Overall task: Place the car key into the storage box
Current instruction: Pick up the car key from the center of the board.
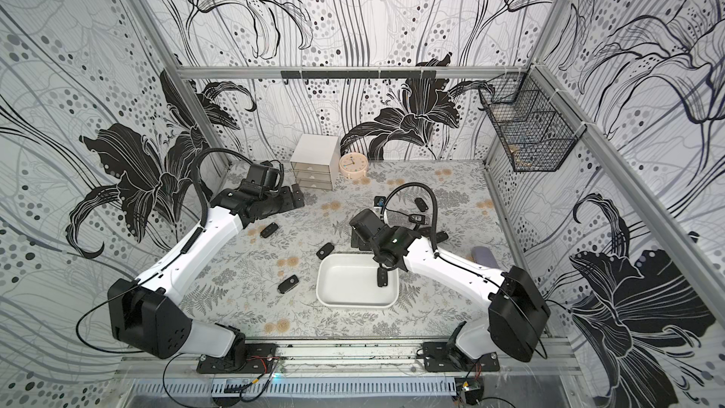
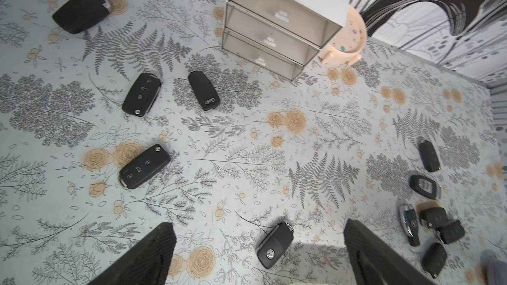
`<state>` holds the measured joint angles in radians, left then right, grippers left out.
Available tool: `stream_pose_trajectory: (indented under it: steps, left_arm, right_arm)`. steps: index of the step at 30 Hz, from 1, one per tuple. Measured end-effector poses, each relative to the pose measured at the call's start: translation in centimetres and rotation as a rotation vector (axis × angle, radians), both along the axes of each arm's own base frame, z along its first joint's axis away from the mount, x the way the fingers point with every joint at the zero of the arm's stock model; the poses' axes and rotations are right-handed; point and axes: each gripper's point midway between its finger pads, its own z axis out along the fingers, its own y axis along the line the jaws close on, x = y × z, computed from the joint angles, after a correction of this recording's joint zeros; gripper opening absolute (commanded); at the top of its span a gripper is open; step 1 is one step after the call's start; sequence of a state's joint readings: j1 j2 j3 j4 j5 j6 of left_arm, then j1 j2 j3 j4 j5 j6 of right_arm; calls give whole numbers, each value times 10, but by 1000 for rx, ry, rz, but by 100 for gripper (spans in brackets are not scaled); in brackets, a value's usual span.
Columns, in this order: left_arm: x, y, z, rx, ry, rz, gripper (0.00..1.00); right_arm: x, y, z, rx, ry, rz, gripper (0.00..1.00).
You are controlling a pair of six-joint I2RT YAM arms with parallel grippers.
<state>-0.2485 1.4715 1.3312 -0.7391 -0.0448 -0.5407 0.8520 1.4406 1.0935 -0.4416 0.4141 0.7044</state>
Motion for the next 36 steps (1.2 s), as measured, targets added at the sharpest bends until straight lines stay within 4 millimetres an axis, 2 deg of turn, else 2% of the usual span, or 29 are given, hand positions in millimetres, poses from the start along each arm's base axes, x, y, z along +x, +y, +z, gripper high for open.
stream_pose_trajectory:
  steps: [4, 8, 11, 19, 24, 28, 31, 36]
  left_arm:
    - [15, 38, -24, -4, 67, 86, 90]
    - [24, 77, -55, 11, 145, 168, 86]
    - [30, 95, -76, 25, 196, 194, 83]
    - [56, 123, -116, 73, 279, 183, 78]
    - [67, 140, -148, 85, 340, 188, 76]
    - [69, 146, -170, 88, 383, 174, 75]
    - [72, 149, -178, 93, 398, 164, 75]
    - [87, 154, -182, 100, 387, 157, 74]
  right_arm:
    - [12, 4, 3, 13, 19, 32, 100]
    - [23, 28, 9, 33, 28, 106, 100]
    - [27, 44, 11, 50, 35, 160, 100]
    - [36, 62, 20, 84, 41, 240, 100]
    - [42, 65, 30, 99, 26, 261, 100]
    - [46, 63, 29, 104, 33, 257, 100]
    - [48, 60, 24, 99, 49, 249, 100]
    - [52, 58, 20, 91, 67, 242, 100]
